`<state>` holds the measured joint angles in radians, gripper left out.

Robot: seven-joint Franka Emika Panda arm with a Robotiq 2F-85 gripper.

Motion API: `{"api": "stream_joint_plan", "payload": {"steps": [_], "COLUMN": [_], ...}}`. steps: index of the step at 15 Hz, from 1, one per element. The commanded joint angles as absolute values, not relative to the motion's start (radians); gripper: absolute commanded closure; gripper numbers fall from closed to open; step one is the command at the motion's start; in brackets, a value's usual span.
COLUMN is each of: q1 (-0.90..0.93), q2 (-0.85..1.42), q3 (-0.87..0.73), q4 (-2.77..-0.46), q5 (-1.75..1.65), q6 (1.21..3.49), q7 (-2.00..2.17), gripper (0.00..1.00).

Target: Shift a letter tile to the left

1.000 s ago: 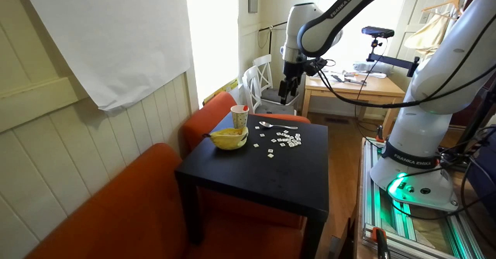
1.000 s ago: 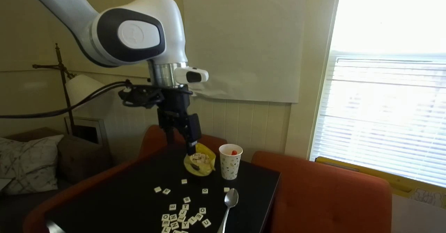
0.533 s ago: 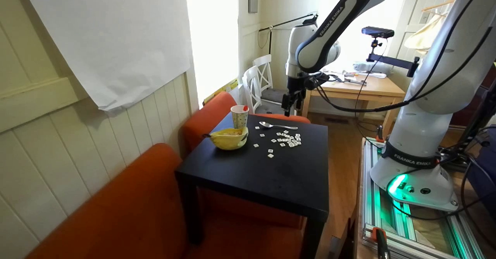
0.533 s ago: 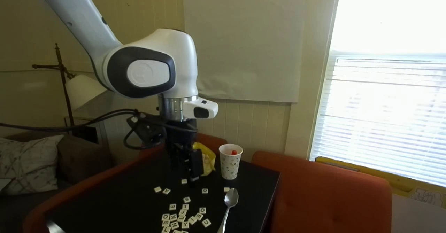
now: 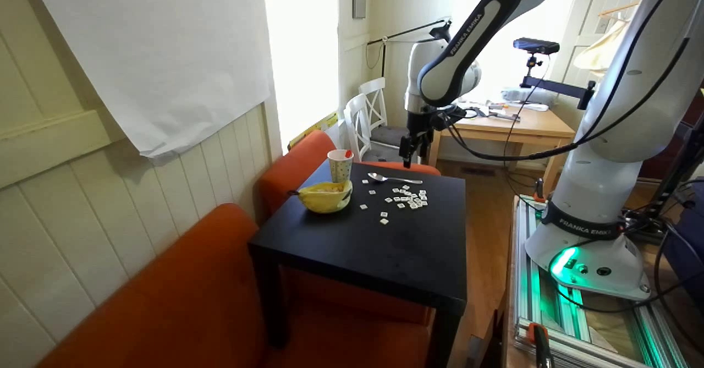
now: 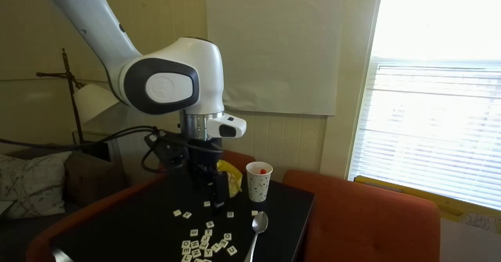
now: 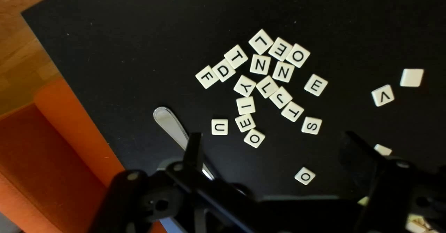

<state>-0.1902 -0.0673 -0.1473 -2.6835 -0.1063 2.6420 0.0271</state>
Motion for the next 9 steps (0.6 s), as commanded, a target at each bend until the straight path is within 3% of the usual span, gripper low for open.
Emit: {"api": "stream_joint_plan", "payload": {"steps": [1,3,4,9], "q1": [-0.178,-0.179,-0.180,-0.200], "q2": [0.002,0.035,0.053,0.135], "q3": [-0.167,-0.172,-0.172,-0.152], "q4": [-2.659,-2.648,-2.642,-2.592], "q5": [-0.015,0.057,0.103,0.210], "q6": [2.676,2.698,2.709,2.728], "q7": [-0.077,-0.143,-0.184,-0.281], "gripper": [0.00,0.00,0.22,0.57]}}
